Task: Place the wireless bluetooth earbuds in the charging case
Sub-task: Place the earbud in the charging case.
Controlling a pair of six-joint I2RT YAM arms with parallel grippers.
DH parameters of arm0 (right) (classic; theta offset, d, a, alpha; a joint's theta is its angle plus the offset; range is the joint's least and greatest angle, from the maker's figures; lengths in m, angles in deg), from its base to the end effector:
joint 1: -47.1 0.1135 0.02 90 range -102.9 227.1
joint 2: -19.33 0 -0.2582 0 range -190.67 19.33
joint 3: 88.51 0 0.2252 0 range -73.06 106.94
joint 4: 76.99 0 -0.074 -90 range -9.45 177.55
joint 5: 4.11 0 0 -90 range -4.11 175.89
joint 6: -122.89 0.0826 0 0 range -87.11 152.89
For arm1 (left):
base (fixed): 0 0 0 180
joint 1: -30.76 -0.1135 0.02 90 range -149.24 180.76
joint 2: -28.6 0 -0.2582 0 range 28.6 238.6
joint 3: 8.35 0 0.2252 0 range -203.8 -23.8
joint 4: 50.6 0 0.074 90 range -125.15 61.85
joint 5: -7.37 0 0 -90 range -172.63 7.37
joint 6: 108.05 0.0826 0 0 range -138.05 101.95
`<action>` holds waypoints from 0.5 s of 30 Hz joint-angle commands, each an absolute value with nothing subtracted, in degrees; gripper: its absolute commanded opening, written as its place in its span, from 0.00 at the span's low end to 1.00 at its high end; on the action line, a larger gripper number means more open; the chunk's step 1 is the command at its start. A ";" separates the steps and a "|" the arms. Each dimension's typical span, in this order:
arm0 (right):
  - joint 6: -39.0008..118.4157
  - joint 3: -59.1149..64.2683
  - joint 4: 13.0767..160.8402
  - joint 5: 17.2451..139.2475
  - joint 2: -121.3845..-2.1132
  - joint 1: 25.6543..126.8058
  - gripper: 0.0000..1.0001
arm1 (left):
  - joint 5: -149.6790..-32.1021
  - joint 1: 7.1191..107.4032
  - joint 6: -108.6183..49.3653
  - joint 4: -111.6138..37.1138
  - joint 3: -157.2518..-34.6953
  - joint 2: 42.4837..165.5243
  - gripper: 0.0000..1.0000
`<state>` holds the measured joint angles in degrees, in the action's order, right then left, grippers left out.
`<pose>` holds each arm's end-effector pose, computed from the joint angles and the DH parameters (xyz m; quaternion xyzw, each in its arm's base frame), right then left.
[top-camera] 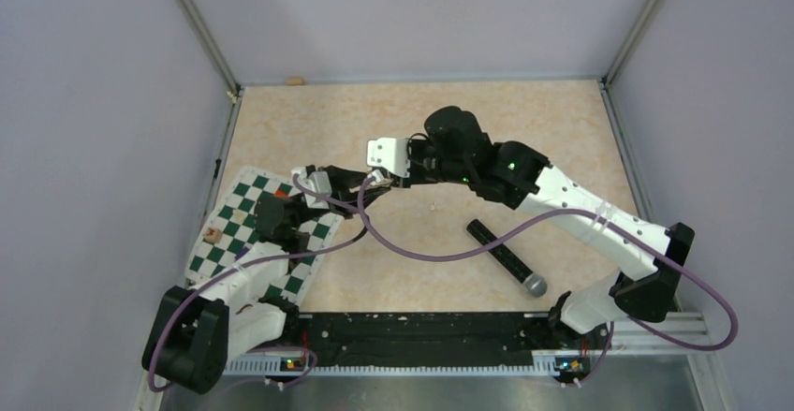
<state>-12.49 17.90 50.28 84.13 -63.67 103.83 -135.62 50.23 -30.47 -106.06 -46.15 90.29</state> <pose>0.1798 0.2787 0.3826 -0.6760 0.5364 0.0631 0.5013 0.1749 -0.1318 0.3144 0.4155 0.4121 -0.4240 0.6913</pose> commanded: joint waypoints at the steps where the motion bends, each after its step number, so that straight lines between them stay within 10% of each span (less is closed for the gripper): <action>1: -13.52 21.92 51.19 89.14 -62.83 104.96 0.01 | -133.36 49.23 -29.11 -107.84 -45.23 89.63 0.03; 15: -13.56 17.81 55.34 91.56 -60.33 107.39 0.00 | -130.03 45.62 -33.34 -106.40 -44.89 91.50 0.01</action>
